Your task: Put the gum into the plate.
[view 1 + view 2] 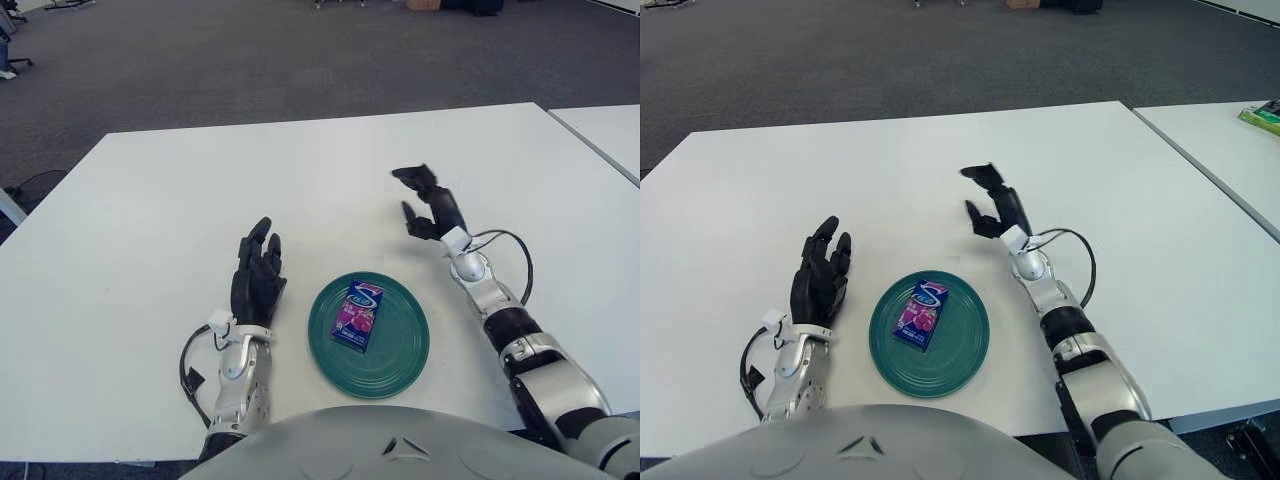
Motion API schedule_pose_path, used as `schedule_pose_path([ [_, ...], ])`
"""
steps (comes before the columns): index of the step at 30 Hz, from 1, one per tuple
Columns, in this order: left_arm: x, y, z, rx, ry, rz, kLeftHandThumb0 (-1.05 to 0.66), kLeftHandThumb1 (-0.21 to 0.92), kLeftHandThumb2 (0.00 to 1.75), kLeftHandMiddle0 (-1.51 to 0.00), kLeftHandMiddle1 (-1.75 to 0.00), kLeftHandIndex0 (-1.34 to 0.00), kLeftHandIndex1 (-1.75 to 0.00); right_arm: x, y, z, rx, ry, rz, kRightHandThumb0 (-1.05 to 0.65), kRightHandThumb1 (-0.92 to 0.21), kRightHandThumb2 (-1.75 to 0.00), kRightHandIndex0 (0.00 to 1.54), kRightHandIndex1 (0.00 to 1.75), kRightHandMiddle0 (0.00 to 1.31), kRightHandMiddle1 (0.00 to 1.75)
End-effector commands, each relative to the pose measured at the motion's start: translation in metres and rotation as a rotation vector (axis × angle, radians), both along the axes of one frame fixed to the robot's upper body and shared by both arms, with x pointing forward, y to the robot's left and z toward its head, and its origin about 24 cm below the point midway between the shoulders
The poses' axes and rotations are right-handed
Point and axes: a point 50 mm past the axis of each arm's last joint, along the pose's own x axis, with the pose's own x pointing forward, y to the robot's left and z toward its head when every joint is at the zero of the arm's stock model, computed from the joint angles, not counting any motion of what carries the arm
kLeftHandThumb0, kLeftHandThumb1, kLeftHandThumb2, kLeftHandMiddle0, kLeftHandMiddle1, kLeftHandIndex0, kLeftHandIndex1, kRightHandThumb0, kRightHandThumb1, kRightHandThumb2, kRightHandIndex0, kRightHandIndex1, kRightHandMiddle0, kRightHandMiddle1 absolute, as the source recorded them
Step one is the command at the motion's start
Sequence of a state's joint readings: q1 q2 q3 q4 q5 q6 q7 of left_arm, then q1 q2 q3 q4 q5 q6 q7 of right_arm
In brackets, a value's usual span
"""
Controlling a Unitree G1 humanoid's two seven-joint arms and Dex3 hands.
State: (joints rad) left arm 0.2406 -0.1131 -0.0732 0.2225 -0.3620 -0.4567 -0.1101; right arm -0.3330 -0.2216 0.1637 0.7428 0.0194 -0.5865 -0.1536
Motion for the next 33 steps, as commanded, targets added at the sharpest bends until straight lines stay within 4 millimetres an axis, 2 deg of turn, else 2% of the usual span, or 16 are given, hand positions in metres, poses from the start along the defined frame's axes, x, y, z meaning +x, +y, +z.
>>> schedule_pose_path([
  [1, -0.023, 0.001, -0.039, 0.026, 0.180, -0.011, -0.92, 0.92, 0.97, -0.25, -0.02, 0.00, -0.84, -0.018, -0.022, -0.036, 0.165, 0.226, -0.148, -0.57, -0.92, -0.91, 0.32, 0.05, 0.03, 0.87],
  [11, -0.023, 0.003, -0.037, 0.049, 0.168, -0.001, -0.91, 0.92, 0.99, -0.27, -0.02, -0.01, -0.86, -0.034, -0.032, -0.042, 0.162, 0.274, -0.153, -0.58, -0.92, -0.92, 0.28, 0.02, 0.00, 0.85],
  [19, -0.023, 0.006, -0.035, 0.075, 0.162, 0.021, -0.93, 0.92, 0.98, -0.28, -0.02, -0.03, -0.88, -0.057, -0.036, -0.055, 0.179, 0.320, -0.169, -0.59, -0.92, -0.92, 0.29, 0.01, 0.00, 0.75],
  [25, -0.024, 0.009, -0.033, 0.117, 0.156, 0.032, -0.93, 0.92, 0.98, -0.28, -0.02, -0.05, -0.89, -0.087, -0.020, -0.071, 0.207, 0.345, -0.175, -0.59, -0.92, -0.91, 0.29, 0.01, 0.00, 0.65],
  [29, -0.025, 0.010, -0.032, 0.145, 0.157, 0.034, -0.93, 0.92, 0.99, -0.27, -0.01, -0.03, -0.88, -0.100, -0.005, -0.067, 0.221, 0.334, -0.163, -0.58, -0.92, -0.91, 0.28, 0.01, 0.00, 0.60],
  [33, -0.026, 0.010, -0.031, 0.171, 0.158, 0.035, -0.92, 0.92, 1.00, -0.25, 0.00, 0.00, -0.80, -0.102, 0.002, -0.064, 0.222, 0.347, -0.148, -0.57, -0.92, -0.90, 0.27, 0.00, 0.00, 0.52],
])
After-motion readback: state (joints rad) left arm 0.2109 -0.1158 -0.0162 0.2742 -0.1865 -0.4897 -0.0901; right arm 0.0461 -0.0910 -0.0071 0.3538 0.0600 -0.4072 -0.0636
